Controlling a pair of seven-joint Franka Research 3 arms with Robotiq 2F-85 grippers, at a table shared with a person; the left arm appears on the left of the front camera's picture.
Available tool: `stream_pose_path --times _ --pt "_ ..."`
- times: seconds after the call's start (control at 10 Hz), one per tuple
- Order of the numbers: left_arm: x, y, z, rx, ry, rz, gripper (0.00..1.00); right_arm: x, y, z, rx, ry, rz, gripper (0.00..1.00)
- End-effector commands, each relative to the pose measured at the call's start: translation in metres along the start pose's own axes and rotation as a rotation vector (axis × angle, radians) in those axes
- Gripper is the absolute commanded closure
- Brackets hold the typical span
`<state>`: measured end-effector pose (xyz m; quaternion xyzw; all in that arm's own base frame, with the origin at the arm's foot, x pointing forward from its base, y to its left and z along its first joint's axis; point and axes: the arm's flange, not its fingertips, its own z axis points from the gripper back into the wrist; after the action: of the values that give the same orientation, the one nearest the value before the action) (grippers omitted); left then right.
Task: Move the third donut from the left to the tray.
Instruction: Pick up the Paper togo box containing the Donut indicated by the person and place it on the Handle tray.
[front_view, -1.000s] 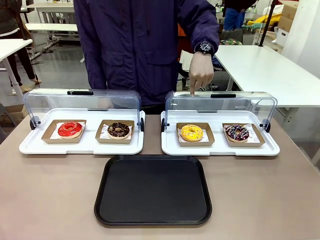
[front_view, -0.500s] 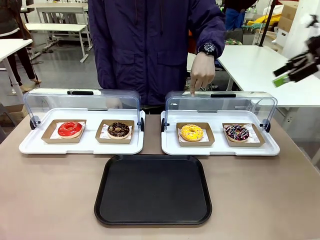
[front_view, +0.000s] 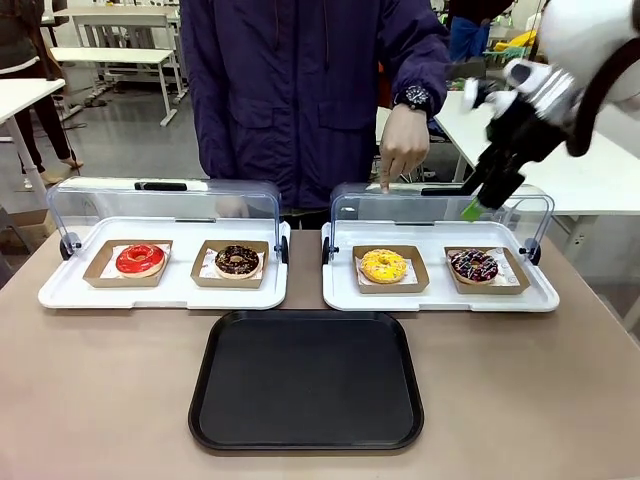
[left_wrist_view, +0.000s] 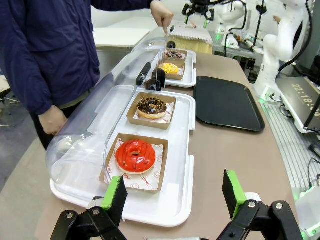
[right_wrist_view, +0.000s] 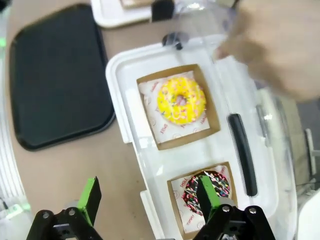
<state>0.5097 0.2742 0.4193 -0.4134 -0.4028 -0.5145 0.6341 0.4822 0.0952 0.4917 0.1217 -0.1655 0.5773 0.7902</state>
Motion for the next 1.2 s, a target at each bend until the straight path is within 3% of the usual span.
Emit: stream_pose_path --times 0.0,0.1,0.6,0.7,1.1 --pt "0.003 -0.002 0.0 -0.004 0.009 -0.002 0.0 -0.001 -0.003 -0.015 -0.028 0.064 -0.004 0.0" --pt "0.003 -0.002 0.0 -0.004 0.009 -0.002 0.0 -0.008 -0.001 -0.01 -0.012 0.001 -0.023 0.0" --pt "0.003 -0.002 0.0 -0.004 0.009 -0.002 0.0 0.001 0.001 -0.018 0.005 0.036 0.017 0.0" --pt "0.003 -0.002 0.0 -0.004 0.009 -0.002 0.0 0.012 0.0 -0.043 0.016 0.102 0.066 0.0" --pt "0.003 -0.002 0.0 -0.004 0.009 -0.002 0.0 0.019 0.004 -0.096 0.029 0.214 0.161 0.0"
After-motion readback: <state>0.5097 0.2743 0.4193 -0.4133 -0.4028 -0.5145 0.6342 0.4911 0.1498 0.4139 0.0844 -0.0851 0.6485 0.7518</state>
